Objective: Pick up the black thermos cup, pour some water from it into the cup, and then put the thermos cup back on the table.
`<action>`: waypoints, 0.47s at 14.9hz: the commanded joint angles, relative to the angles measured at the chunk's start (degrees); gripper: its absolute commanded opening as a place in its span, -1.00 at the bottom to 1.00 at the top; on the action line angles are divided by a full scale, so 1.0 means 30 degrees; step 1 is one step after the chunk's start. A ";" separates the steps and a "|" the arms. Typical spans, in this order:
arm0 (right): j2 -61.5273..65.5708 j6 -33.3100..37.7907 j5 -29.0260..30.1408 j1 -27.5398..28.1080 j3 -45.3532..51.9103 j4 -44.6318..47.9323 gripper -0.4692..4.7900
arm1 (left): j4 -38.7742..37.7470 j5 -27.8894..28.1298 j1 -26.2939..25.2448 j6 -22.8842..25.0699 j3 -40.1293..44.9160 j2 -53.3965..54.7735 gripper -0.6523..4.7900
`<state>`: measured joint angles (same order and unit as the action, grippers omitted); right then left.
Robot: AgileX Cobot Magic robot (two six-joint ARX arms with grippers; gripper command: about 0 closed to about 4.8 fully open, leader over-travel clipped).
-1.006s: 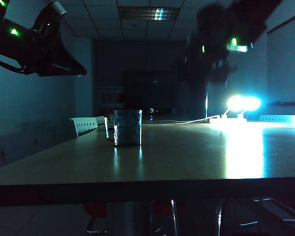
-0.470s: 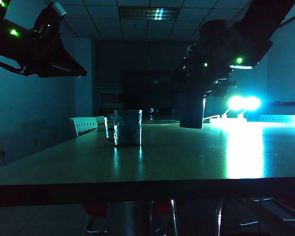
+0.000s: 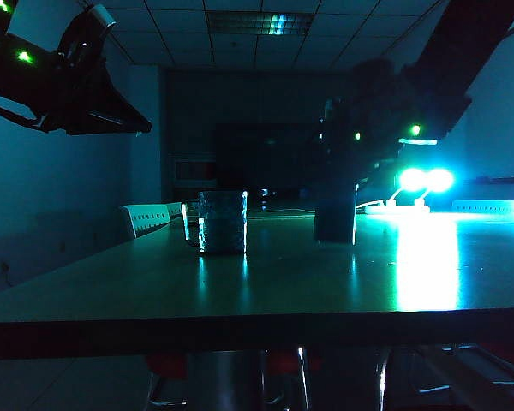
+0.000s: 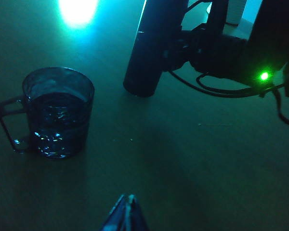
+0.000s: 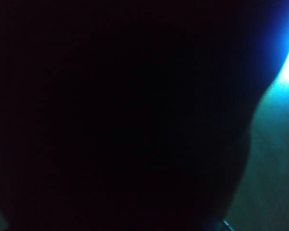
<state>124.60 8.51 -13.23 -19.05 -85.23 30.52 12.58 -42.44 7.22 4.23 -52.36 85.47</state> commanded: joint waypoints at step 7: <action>-0.0080 -0.1916 0.1479 -0.0029 -0.0146 -0.0750 0.86 | 0.0109 -0.0080 0.0015 -0.0036 -0.0051 -0.0117 -0.78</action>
<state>124.90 2.94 -8.95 -19.05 -85.38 30.20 12.60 -42.44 7.22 4.23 -52.36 85.47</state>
